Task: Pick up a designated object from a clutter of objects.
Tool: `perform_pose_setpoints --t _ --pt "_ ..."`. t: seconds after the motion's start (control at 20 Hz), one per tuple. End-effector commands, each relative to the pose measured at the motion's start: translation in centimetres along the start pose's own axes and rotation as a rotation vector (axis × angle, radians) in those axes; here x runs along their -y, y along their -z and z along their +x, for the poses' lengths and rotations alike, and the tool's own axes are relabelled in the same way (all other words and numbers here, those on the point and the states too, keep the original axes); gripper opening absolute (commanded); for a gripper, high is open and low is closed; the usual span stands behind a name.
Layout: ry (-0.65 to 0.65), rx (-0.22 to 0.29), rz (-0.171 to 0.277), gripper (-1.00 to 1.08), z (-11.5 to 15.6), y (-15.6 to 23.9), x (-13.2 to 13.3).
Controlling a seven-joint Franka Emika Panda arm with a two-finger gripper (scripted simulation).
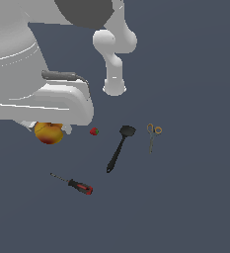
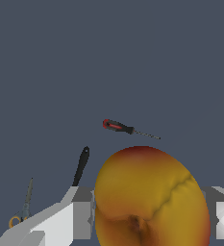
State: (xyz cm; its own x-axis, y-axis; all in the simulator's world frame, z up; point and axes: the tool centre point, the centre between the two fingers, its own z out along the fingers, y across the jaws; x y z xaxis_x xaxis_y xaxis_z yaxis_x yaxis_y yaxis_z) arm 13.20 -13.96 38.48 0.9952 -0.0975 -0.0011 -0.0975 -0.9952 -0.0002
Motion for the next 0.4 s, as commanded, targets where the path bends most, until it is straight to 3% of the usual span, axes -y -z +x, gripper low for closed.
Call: perform_pose_setpoints --t 0.0,0.35 --pt "0.001 -0.001 0.0 -1.0 0.23 0.45 -0.26" --pt "0.0 -0.001 0.0 -1.0 0.43 0.72 -0.47"
